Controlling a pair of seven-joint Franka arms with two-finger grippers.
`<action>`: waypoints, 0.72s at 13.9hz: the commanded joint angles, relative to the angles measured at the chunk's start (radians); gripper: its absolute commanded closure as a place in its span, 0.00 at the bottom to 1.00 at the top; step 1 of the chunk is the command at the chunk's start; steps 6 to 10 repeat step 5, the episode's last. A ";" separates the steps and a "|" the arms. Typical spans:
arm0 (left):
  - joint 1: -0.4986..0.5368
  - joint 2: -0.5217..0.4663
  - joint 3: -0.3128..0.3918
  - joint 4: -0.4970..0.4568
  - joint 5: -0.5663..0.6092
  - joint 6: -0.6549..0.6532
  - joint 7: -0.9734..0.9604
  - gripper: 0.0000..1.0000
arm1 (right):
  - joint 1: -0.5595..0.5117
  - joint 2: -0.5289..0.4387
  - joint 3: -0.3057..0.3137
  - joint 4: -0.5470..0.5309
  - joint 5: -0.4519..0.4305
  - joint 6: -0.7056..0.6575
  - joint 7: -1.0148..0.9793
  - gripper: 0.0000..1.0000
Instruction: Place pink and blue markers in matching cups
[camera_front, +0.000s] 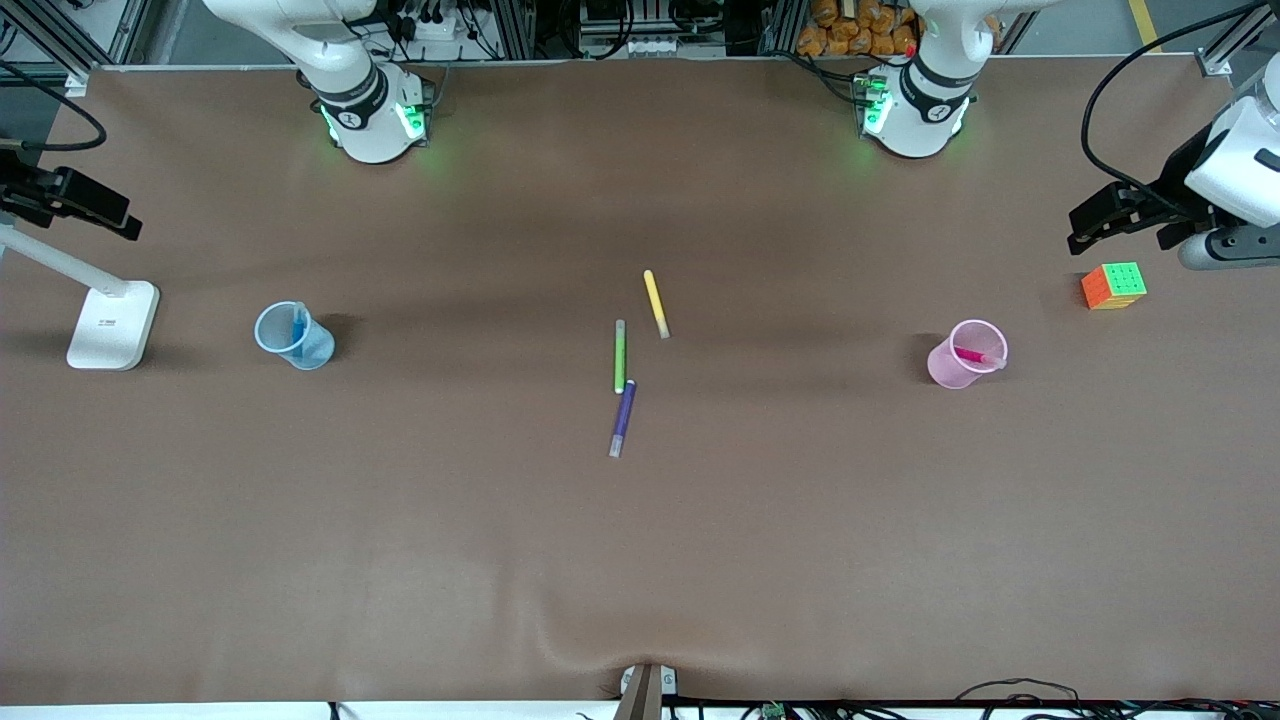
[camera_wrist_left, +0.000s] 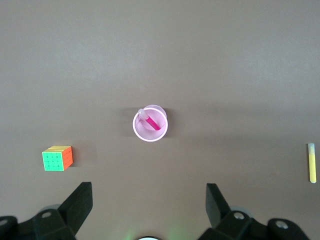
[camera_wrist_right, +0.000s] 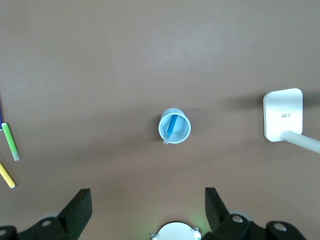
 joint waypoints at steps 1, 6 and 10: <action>0.003 -0.006 -0.003 0.010 -0.035 -0.019 0.019 0.00 | 0.003 -0.015 -0.002 -0.012 -0.013 -0.010 -0.009 0.00; 0.003 -0.002 -0.002 0.008 -0.041 -0.019 0.018 0.00 | 0.003 -0.015 -0.002 -0.012 -0.012 -0.010 -0.010 0.00; 0.003 -0.002 -0.002 0.008 -0.041 -0.019 0.018 0.00 | 0.003 -0.015 -0.002 -0.012 -0.012 -0.010 -0.010 0.00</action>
